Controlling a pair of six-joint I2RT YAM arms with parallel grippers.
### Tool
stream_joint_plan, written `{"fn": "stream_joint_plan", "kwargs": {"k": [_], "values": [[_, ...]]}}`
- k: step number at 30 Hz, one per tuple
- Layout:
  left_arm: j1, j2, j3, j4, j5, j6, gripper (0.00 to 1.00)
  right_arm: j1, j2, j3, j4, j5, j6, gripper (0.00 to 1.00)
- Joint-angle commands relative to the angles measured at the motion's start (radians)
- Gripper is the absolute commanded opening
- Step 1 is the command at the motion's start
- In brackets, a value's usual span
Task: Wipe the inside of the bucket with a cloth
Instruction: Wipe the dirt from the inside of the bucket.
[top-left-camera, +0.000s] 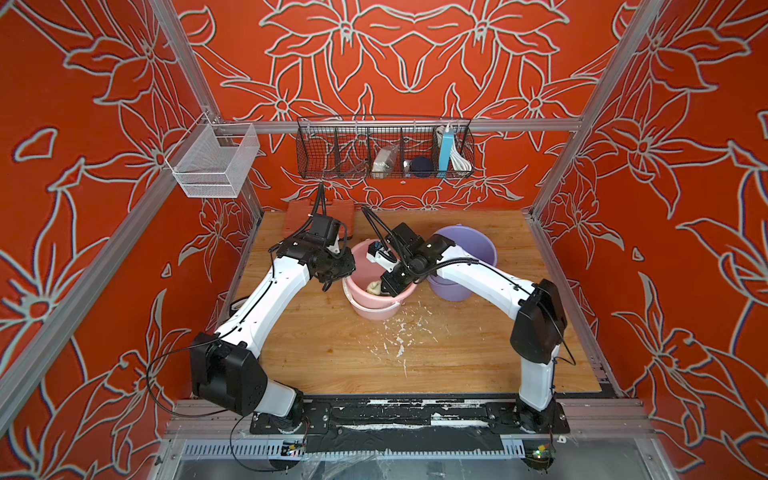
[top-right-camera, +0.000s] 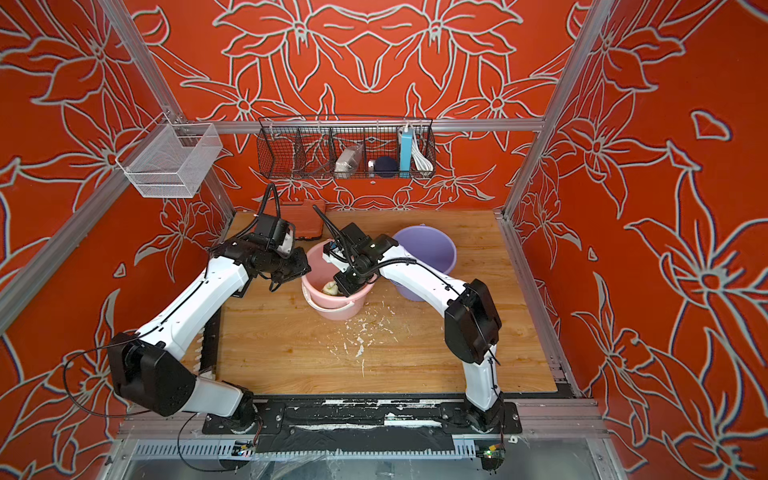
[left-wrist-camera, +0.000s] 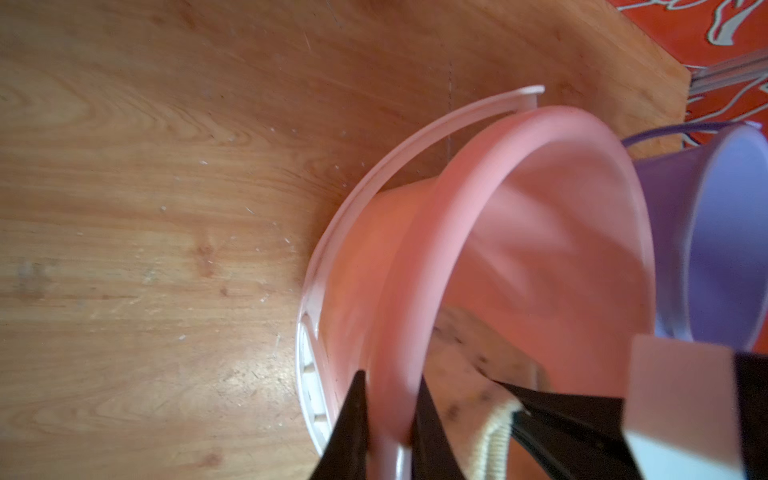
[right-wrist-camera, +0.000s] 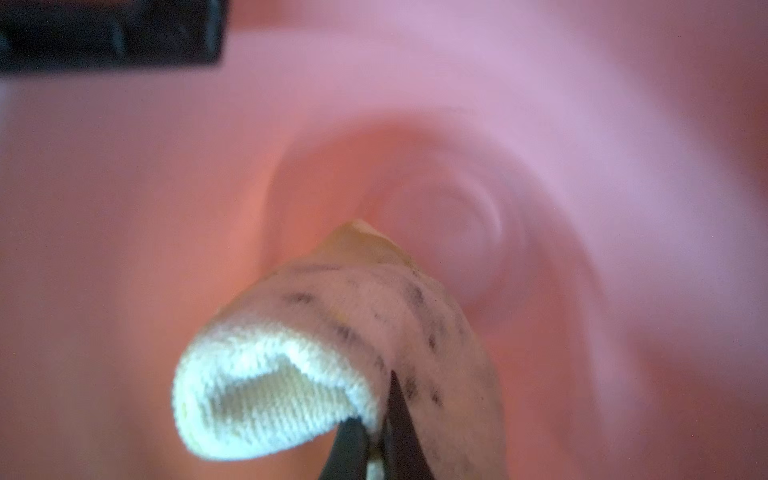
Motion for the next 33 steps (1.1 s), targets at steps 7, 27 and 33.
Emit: {"fn": "stream_joint_plan", "kwargs": {"k": [7,27,33], "values": [[0.006,-0.016,0.041,0.004,-0.008,0.064,0.00,0.005,0.076,0.227,-0.153,0.411,-0.041,0.00],[0.007,0.009,0.090,-0.050,0.027,0.072,0.00,0.024,0.259,0.319,-0.189,0.307,-0.106,0.00],[0.007,-0.025,0.048,-0.050,0.063,0.069,0.00,0.025,0.443,0.594,-0.363,0.365,-0.085,0.00]]}}
